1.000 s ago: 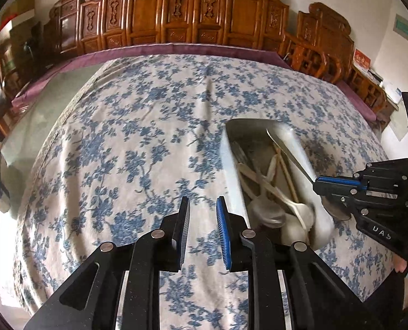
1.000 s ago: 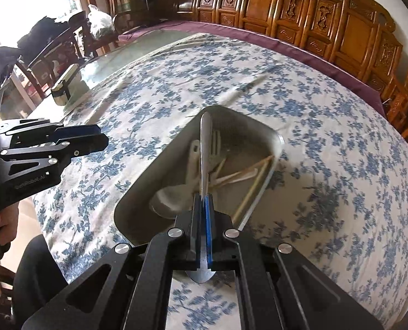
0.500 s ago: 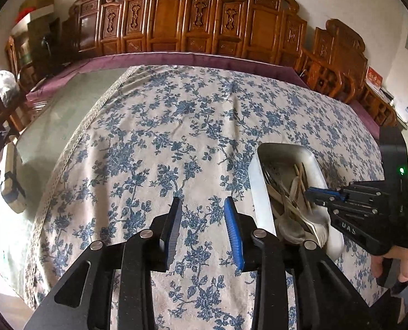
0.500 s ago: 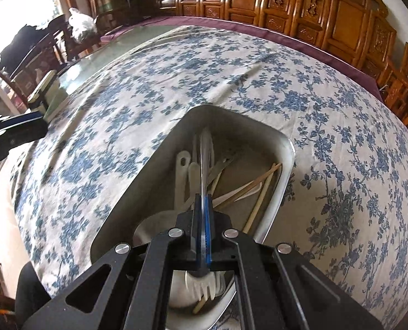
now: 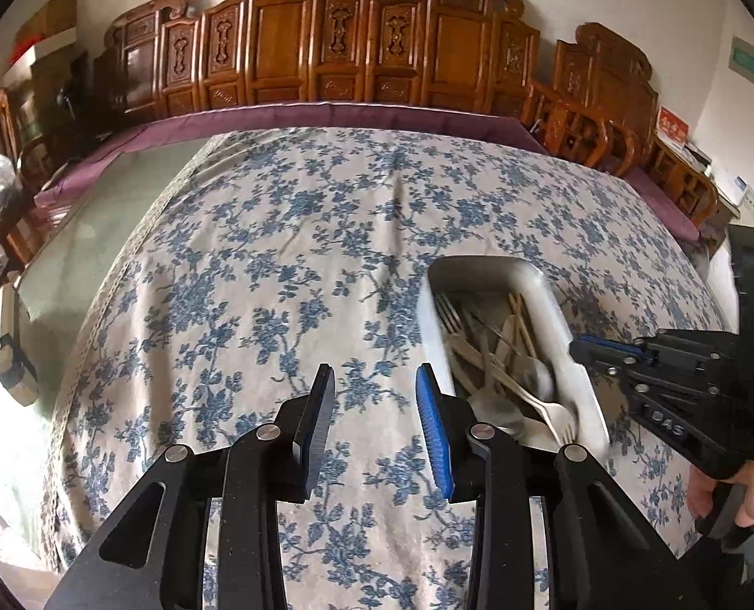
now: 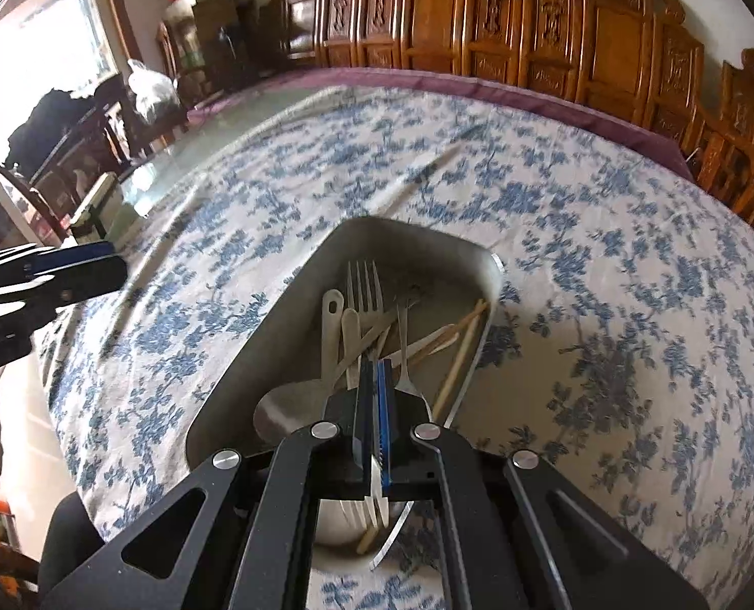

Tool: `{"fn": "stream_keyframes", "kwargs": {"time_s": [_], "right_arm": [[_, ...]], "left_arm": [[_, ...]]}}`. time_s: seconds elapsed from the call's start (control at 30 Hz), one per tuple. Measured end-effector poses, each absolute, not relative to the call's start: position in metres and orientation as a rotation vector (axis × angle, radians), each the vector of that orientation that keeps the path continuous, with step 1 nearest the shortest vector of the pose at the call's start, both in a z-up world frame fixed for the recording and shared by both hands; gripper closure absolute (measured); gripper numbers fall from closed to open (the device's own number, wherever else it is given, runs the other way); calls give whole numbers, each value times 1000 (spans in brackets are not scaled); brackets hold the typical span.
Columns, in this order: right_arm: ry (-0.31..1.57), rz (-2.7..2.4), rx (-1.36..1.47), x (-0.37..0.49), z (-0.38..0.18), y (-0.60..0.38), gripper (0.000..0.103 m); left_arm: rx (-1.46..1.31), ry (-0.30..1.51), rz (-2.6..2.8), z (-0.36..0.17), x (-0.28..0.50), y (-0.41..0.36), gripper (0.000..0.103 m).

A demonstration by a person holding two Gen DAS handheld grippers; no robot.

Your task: Organize utensils

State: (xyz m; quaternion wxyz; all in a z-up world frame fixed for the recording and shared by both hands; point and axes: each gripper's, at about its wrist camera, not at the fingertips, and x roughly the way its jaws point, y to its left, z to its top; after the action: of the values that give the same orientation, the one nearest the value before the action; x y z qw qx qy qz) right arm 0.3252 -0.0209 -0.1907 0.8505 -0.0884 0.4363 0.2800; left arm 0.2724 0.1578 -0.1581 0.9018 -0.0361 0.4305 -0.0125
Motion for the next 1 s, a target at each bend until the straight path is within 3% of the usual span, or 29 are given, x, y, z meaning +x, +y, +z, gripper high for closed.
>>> {"fn": "stream_keyframes", "kwargs": {"time_s": [0.1, 0.23, 0.33, 0.37, 0.43, 0.53, 0.7, 0.93, 1.0], "right_arm": [[885, 575, -140, 313, -179, -41, 100], [868, 553, -123, 301, -170, -61, 100], [859, 533, -113, 291, -166, -78, 97], [856, 529, -111, 288, -166, -82, 93], [844, 509, -107, 279, -163, -93, 71], [824, 482, -90, 264, -160, -112, 52], [805, 435, -75, 240, -155, -140, 36], [760, 344, -71, 208, -141, -178, 7], [755, 323, -60, 199, -138, -190, 3]], "left_arm": [[-60, 881, -38, -156, 270, 148, 56], [-45, 879, -45, -153, 265, 130, 54], [-43, 880, -51, -152, 260, 117, 45], [-41, 881, -52, -152, 259, 112, 42], [-28, 883, -50, -149, 255, 103, 35], [-12, 869, -50, -143, 248, 89, 29], [-1, 849, -62, -133, 234, 63, 13], [20, 836, -116, -128, 213, 23, 8], [24, 834, -115, -127, 206, 15, 8]]}}
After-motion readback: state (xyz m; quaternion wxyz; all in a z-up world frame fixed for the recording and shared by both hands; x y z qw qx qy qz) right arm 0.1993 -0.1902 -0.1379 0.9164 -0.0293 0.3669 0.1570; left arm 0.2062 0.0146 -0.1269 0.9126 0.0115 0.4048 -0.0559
